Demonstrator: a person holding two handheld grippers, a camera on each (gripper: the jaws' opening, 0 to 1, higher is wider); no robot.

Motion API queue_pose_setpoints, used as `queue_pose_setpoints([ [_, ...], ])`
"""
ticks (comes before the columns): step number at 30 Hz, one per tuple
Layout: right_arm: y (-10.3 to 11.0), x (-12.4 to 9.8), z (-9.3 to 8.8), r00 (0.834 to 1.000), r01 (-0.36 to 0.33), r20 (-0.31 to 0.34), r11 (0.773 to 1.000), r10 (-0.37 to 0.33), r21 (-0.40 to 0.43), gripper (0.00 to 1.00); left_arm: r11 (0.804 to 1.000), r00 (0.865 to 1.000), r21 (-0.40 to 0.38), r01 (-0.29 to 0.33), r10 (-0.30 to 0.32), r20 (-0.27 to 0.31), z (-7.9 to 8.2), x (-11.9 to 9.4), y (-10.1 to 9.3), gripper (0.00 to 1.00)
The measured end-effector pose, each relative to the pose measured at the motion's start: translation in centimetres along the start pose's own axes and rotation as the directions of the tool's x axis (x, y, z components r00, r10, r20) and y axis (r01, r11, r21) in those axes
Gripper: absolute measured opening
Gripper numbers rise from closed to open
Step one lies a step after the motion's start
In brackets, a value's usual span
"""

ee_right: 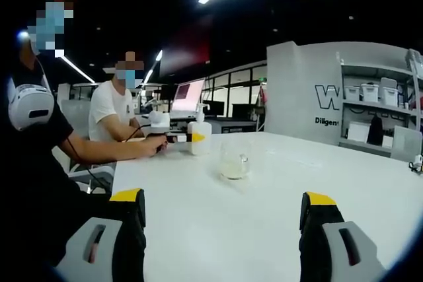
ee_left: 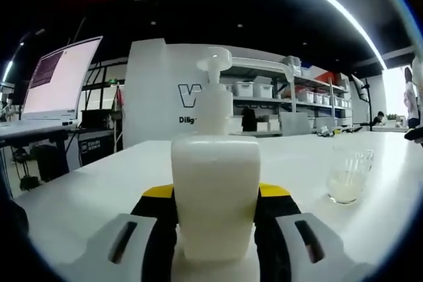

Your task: Hold the bottle steady, press the pump all the way down and release, and repeat the specified number of times to dispense into the cup

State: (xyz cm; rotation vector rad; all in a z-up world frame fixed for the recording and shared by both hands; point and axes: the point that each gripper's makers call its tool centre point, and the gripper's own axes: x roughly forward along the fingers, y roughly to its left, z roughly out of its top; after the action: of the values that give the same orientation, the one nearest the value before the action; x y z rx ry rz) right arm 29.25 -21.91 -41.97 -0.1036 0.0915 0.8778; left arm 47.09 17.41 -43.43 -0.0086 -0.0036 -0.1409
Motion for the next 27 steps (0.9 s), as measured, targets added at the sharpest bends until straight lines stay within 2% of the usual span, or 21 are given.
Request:
queue_pose_setpoints([
  [8,0.1,-0.1,0.1,1.0,0.0,0.006,1.0,0.0,0.001,0.99,0.999,0.999,0.009,0.04,-0.04,-0.012,-0.1,0.1,-0.8,0.44],
  [21,0.0,0.0,-0.1,1.0,0.002,0.001,1.0,-0.002,0.002,0.99,0.996,0.999,0.078,0.037,-0.036,-0.006,0.4,-0.3,-1.1,0.44],
  [27,0.0,0.0,-0.1,1.0,0.001,0.001,1.0,-0.001,0.002,0.99,0.999,1.0,0.036,0.027,-0.027,0.007,0.6,-0.1,-1.0,0.43],
])
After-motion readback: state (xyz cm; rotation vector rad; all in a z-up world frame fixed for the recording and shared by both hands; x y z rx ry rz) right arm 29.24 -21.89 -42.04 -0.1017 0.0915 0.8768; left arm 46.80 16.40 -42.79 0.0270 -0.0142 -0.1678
